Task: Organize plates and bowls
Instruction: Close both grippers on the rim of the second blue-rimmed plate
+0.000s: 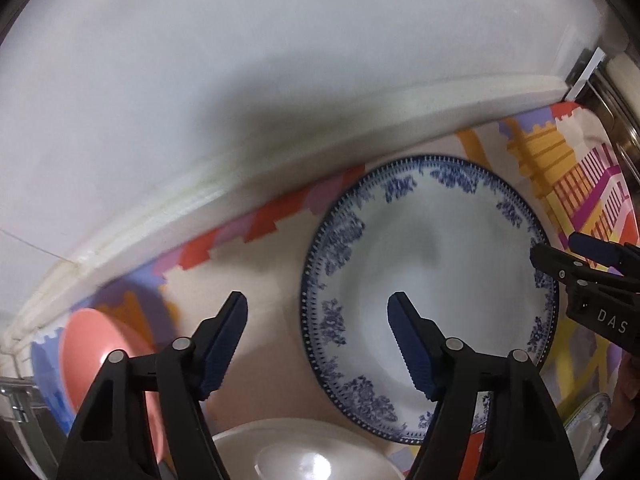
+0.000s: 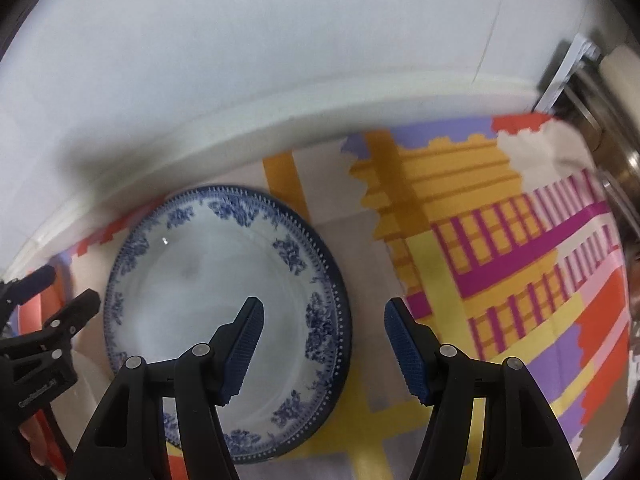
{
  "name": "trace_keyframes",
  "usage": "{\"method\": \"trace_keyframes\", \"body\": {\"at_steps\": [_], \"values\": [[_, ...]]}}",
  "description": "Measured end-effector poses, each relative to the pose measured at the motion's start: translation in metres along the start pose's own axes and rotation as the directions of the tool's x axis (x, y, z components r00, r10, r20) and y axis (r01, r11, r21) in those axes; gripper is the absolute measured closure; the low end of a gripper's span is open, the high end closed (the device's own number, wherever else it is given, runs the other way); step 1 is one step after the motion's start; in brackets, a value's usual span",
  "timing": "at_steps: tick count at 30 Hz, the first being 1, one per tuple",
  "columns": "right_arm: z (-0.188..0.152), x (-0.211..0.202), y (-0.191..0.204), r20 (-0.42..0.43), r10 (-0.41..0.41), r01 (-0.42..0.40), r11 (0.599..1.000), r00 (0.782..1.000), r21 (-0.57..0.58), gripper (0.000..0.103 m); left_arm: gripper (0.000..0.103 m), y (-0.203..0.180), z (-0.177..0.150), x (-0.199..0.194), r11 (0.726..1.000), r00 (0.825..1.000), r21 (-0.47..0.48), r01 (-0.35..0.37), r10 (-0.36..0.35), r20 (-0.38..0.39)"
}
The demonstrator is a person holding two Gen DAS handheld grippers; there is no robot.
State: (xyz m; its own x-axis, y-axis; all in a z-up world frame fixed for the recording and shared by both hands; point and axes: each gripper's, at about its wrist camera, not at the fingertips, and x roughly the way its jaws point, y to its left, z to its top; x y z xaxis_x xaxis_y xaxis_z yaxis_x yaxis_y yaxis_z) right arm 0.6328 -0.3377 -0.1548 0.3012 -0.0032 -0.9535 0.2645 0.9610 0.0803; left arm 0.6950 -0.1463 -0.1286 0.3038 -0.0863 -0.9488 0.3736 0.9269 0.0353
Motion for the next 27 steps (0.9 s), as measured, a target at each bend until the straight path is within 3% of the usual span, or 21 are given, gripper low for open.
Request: {"method": "trace_keyframes", "body": {"at_steps": [2, 7, 12, 16, 23, 27], "values": [[0.000, 0.006, 0.000, -0.014, -0.011, 0.011, 1.000, 1.000, 0.000, 0.039, 0.038, 0.003, 0.000, 0.006, 1.000, 1.000, -0.016, 0.003, -0.004, -0.020], [-0.001, 0.013, 0.001, -0.026, -0.038, 0.038, 0.999, 0.999, -0.016, 0.039, 0.039, 0.004, -0.001, 0.014, 1.000, 0.999, -0.012, 0.001, -0.002, -0.041], [-0.002, 0.021, 0.000, -0.043, -0.052, 0.051, 0.999, 0.998, -0.019, 0.040, 0.049, 0.008, 0.001, 0.025, 0.999, 0.997, -0.037, 0.008, -0.011, -0.076], [0.003, 0.031, 0.006, -0.058, -0.066, 0.065, 0.998, 0.996, -0.018, 0.046, 0.056, 0.009, 0.001, 0.030, 0.999, 0.996, -0.047, 0.023, -0.027, -0.090], [0.002, 0.040, 0.009, -0.074, -0.028, 0.028, 1.000, 0.997, -0.005, 0.051, 0.066, 0.007, 0.006, 0.039, 0.995, 0.991, -0.068, 0.076, -0.083, -0.107], [0.001, 0.043, 0.006, -0.069, -0.016, 0.015, 1.000, 0.998, -0.008, 0.056, 0.066, 0.005, 0.010, 0.041, 0.994, 0.991, -0.077, 0.074, -0.082, -0.107]]}}
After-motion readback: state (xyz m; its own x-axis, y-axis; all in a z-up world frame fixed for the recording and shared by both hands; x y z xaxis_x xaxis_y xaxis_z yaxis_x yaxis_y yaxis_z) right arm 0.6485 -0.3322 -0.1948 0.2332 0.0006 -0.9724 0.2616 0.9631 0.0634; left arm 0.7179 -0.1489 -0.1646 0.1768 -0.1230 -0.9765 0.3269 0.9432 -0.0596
